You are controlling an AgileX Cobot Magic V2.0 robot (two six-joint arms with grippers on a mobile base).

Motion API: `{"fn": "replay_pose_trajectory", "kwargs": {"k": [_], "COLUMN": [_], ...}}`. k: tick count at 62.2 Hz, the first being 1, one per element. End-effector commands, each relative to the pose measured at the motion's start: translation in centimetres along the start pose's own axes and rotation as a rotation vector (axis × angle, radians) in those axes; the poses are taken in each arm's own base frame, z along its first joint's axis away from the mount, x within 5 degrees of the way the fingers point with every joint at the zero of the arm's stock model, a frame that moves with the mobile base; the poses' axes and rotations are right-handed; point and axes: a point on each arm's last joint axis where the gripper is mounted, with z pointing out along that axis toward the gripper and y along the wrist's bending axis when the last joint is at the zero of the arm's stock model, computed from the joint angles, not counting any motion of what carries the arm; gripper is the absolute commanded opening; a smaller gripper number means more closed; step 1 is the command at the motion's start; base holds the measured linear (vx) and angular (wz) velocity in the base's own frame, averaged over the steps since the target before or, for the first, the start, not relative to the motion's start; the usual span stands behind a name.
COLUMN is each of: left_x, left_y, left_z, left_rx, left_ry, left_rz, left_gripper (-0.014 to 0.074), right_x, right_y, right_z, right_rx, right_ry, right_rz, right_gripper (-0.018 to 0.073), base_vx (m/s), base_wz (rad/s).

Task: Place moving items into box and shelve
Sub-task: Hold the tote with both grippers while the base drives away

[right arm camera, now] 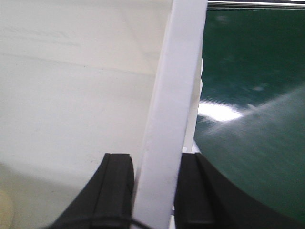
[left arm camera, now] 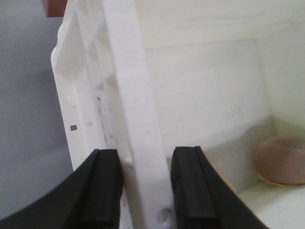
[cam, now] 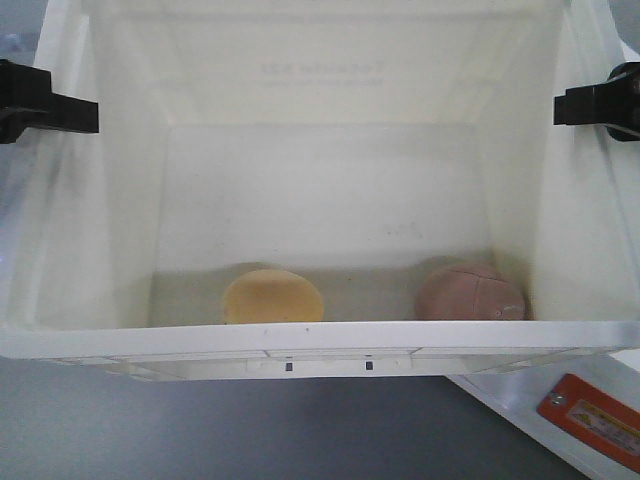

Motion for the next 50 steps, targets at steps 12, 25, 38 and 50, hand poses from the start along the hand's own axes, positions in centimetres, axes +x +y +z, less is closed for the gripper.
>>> {"fn": "replay_pose_trajectory", "kwargs": {"k": [12, 25, 38, 50], "left_x": [-1.57, -1.54, -1.54, -1.54], "left_y": [-1.45, -1.45, -1.45, -1.45], "left_z": [-2.07, -2.07, -2.07, -2.07], "left_rx": [0.07, 0.071, 0.071, 0.071], "left_ry": [-0.183, -0.18, -0.18, -0.18], "left_rz": [0.011, 0.011, 0.011, 0.011], "left_gripper": [-0.0006, -0.0006, -0.0006, -0.0006], "right_x": [-2.14, -2.14, -2.14, -2.14], "right_y": [0.25, 0.25, 0.25, 0.25], "right_z": [-2.12, -2.12, -2.12, -2.12], "right_rx": [0.0, 0.0, 0.0, 0.0], "right_ry": [-0.21, -0.21, -0.21, -0.21], "right_rz": [-0.01, -0.01, -0.01, -0.01], "right_gripper": [-0.0006, -0.0006, -0.0006, -0.0006], "base_vx": [-0.13, -0.11, -0.09, -0.08], "base_wz": [0.7, 0.76, 0.83, 0.83]}}
